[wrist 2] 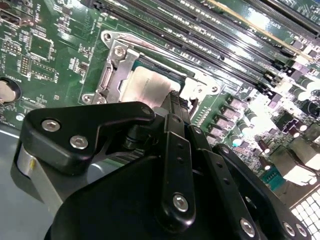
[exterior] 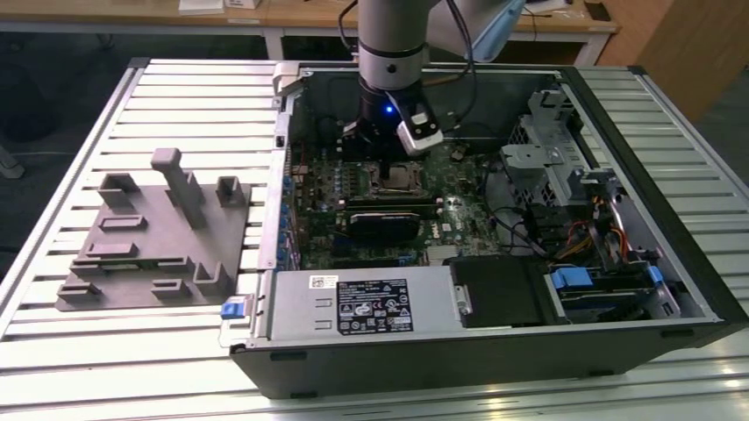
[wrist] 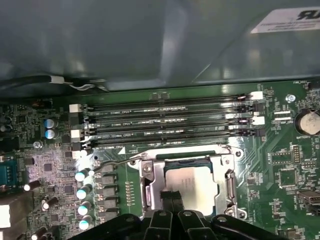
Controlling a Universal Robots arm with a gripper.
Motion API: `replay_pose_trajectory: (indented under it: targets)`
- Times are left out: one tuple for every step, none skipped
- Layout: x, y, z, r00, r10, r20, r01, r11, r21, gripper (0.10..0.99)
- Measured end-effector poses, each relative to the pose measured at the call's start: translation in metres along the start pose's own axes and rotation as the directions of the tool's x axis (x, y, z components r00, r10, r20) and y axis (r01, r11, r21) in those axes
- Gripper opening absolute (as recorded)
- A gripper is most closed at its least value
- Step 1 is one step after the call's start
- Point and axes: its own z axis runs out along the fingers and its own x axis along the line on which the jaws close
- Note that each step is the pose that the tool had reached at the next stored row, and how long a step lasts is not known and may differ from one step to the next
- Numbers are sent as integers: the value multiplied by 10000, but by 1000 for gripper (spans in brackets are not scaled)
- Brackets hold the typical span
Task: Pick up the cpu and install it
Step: 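Close the cpu cover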
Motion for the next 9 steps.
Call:
replay_pose_trajectory:
  targets:
    - [11,-2,2,10000,0,0,0,10000,1,106]
    - [21,-4,4,10000,0,0,0,10000,0,106]
    - [31,-6,8,10000,0,0,0,10000,0,106]
    - [39,-8,12,10000,0,0,0,10000,1,106]
    - [46,-10,17,10000,0,-1,0,10000,0,106]
    - [52,-10,19,10000,0,-1,0,10000,0,106]
    - [56,-11,20,10000,0,-1,0,10000,0,106]
    - [58,-11,22,10000,0,-1,0,10000,-1,106]
    - [58,-11,24,10000,-1,-1,1,10000,-1,106]
